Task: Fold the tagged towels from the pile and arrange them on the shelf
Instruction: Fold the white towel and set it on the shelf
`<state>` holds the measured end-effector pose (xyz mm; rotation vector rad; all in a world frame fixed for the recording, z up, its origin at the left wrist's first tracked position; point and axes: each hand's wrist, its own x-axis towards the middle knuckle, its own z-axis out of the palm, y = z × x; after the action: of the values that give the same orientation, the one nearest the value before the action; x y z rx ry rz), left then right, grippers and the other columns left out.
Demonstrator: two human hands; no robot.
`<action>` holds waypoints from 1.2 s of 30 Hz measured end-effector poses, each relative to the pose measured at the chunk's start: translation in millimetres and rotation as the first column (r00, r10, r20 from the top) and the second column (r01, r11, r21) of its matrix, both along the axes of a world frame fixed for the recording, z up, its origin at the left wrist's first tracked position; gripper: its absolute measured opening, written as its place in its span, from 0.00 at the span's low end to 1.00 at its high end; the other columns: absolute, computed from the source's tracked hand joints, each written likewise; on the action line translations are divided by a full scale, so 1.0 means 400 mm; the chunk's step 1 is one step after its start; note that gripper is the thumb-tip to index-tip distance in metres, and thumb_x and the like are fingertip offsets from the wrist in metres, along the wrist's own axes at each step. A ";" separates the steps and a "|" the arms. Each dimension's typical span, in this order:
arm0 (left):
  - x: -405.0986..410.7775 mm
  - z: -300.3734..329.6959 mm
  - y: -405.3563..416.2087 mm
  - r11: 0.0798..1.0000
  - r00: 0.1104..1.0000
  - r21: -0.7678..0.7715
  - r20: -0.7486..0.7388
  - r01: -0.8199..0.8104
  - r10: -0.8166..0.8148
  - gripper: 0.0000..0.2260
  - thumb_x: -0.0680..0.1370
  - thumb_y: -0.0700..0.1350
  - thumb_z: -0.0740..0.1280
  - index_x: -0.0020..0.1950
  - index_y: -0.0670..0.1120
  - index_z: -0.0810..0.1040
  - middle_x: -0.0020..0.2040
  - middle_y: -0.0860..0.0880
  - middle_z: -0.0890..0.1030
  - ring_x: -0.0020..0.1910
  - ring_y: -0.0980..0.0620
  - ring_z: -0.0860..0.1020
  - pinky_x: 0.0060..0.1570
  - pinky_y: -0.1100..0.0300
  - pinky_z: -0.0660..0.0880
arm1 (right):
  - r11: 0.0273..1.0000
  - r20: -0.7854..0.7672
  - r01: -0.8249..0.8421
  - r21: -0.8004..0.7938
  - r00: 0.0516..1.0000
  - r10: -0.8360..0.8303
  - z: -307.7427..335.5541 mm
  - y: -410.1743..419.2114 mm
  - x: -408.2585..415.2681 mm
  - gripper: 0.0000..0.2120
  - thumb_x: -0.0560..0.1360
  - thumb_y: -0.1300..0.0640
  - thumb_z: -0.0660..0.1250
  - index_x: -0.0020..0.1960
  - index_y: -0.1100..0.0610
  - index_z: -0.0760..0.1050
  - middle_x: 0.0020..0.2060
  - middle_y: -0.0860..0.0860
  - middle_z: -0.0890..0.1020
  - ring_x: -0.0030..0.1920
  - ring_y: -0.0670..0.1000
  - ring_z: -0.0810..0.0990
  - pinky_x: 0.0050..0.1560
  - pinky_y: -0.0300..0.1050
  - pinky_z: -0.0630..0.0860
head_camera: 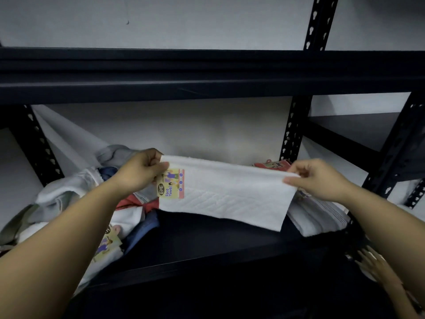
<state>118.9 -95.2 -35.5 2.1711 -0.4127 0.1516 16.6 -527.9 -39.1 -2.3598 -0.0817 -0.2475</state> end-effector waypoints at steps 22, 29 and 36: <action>-0.124 -0.330 0.074 0.962 0.941 -0.043 -0.200 0.269 -0.272 0.22 0.61 0.53 0.84 0.53 0.52 0.87 0.57 0.53 0.86 0.60 0.55 0.82 0.68 0.59 0.73 | 0.989 -0.253 -0.004 0.150 0.966 0.042 -0.243 -0.008 -0.087 0.06 0.73 0.59 0.79 0.47 0.50 0.85 0.45 0.49 0.87 0.46 0.57 0.85 0.46 0.49 0.82; -0.123 -0.317 0.030 0.983 0.985 0.069 -0.047 0.168 -0.165 0.16 0.67 0.56 0.82 0.50 0.53 0.86 0.52 0.61 0.84 0.52 0.58 0.82 0.58 0.60 0.76 | 0.996 -0.014 0.085 0.021 0.996 -0.085 -0.266 0.066 -0.067 0.05 0.73 0.55 0.79 0.45 0.50 0.83 0.41 0.46 0.85 0.34 0.41 0.76 0.40 0.35 0.72; -0.090 -0.336 -0.086 0.921 0.977 0.377 0.140 0.095 -0.159 0.24 0.75 0.56 0.71 0.68 0.48 0.79 0.63 0.49 0.80 0.63 0.50 0.77 0.66 0.57 0.71 | 0.980 0.000 -0.006 -0.199 1.000 0.006 -0.284 0.259 0.016 0.15 0.76 0.49 0.74 0.61 0.51 0.81 0.57 0.47 0.81 0.61 0.51 0.74 0.61 0.43 0.69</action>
<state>82.9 -129.8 -170.0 2.5005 -0.7280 0.1988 23.0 -424.2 -152.5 -2.5584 -0.1186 -0.2464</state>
